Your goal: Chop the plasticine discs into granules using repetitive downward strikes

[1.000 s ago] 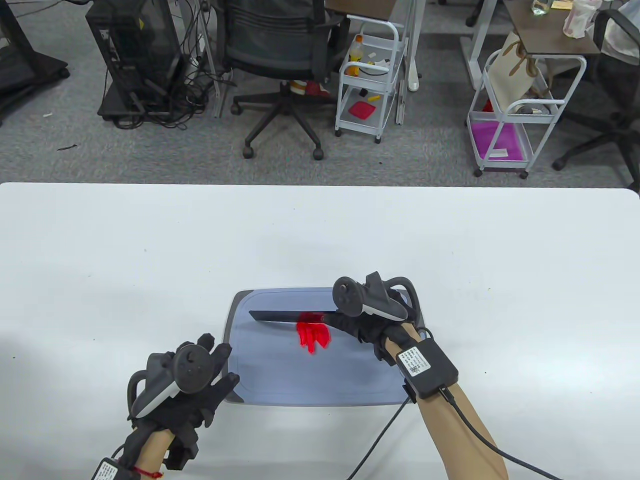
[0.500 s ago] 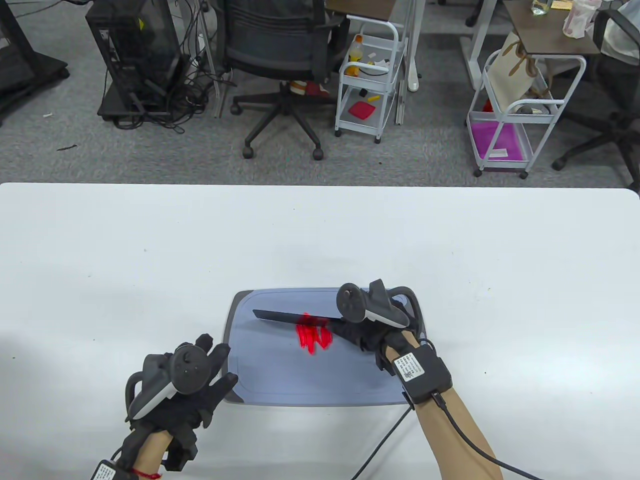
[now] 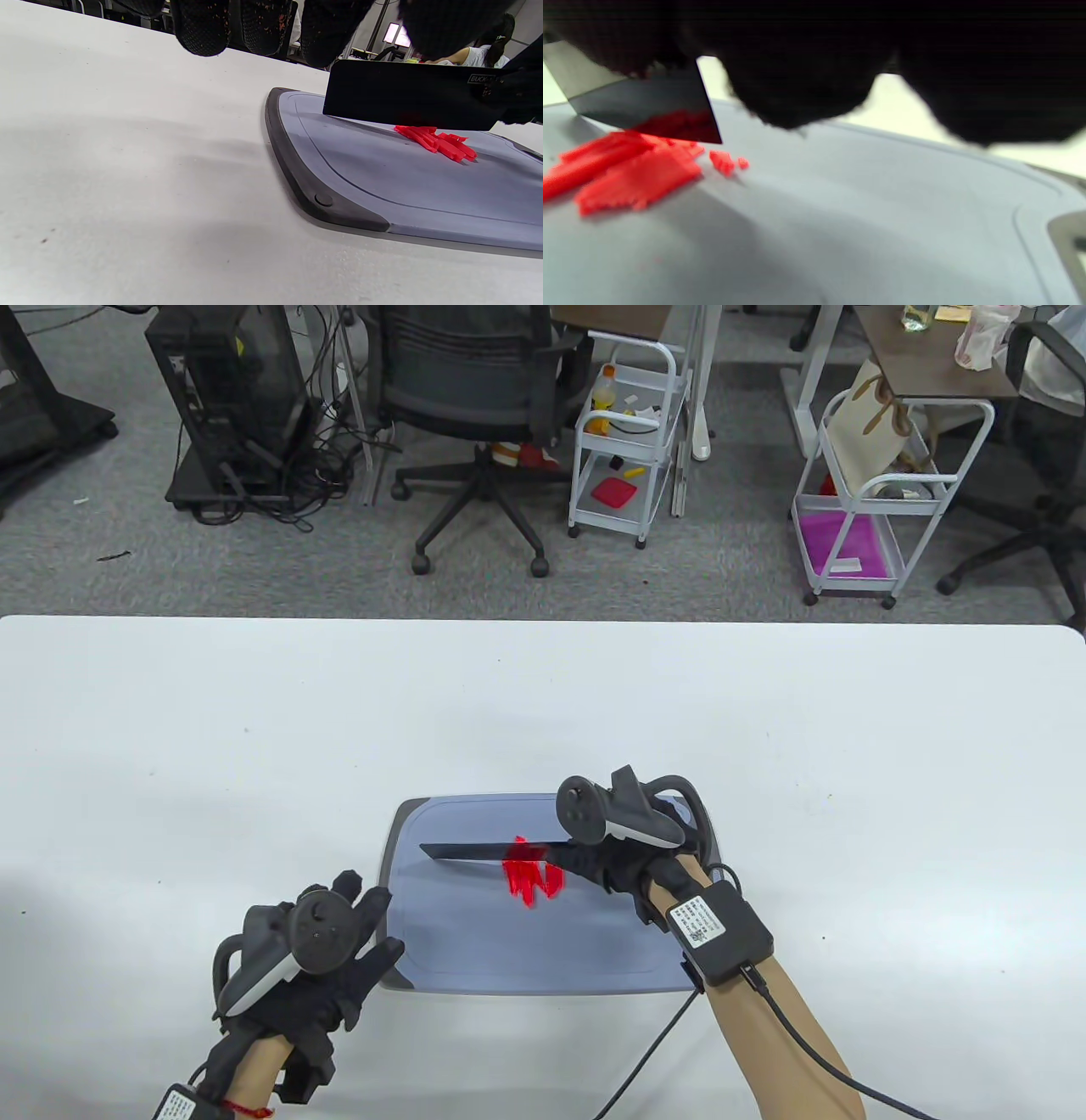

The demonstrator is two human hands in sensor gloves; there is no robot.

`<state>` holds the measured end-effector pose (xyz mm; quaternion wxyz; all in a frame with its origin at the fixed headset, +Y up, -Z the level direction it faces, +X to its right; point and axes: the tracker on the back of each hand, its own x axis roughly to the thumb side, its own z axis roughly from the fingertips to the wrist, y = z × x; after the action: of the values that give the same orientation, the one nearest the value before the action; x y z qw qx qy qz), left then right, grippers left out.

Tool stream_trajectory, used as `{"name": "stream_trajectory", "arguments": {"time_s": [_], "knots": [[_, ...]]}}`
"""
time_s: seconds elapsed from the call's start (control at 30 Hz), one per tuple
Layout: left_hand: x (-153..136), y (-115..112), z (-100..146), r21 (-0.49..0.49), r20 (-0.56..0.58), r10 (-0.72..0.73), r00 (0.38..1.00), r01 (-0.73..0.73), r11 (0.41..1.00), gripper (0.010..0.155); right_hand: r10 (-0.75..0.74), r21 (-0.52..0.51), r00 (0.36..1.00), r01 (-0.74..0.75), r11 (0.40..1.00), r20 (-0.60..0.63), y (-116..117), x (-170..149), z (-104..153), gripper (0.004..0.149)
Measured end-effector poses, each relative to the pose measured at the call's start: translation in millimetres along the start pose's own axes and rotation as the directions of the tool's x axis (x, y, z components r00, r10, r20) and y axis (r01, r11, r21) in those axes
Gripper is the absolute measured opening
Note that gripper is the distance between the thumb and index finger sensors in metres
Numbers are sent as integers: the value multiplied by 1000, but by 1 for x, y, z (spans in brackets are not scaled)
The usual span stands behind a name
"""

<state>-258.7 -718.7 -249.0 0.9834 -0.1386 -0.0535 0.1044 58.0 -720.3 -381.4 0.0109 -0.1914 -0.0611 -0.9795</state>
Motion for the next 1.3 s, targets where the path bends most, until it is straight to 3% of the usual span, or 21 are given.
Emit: {"name": "stream_trajectory", "arguments": {"time_s": [0.2,0.4,0.53,0.73,0.83,0.93,1.07,1.13,1.2,1.23,1.3], "knots": [[2,-2,-2,-18,5,6,1000,-6,1000,72,-170,-71,985,172,983,28,30,-12,-2,66],[-3,0,0,-3,-3,15,1000,-15,1000,72,-81,2,997,81,997,10,22,-13,0,64],[-4,3,2,15,-1,31,1000,-31,999,72,-114,51,993,115,992,-27,15,-24,1,65],[-1,-1,0,-7,0,6,1000,-6,1000,72,-150,-42,989,150,988,16,-4,-23,7,67],[-3,3,2,19,11,43,999,-43,999,72,-117,-16,993,117,993,23,-6,-14,8,68],[-5,4,3,30,10,50,999,-50,998,72,-50,21,999,50,999,14,-1,-7,7,68],[-5,5,3,12,2,45,999,-45,999,72,3,-27,999,-2,1000,33,7,-3,6,64],[-6,7,3,25,10,86,996,-87,996,72,-32,10,999,32,999,20,15,-3,7,64],[-6,9,3,22,15,100,995,-100,995,72,-77,-26,997,77,997,17,27,-9,7,63],[-6,9,3,29,19,98,995,-98,995,72,-174,-32,985,174,984,-4,32,-18,10,64],[-5,8,3,22,18,81,997,-81,996,72,-156,-54,988,157,986,19,32,-14,11,64]]}}
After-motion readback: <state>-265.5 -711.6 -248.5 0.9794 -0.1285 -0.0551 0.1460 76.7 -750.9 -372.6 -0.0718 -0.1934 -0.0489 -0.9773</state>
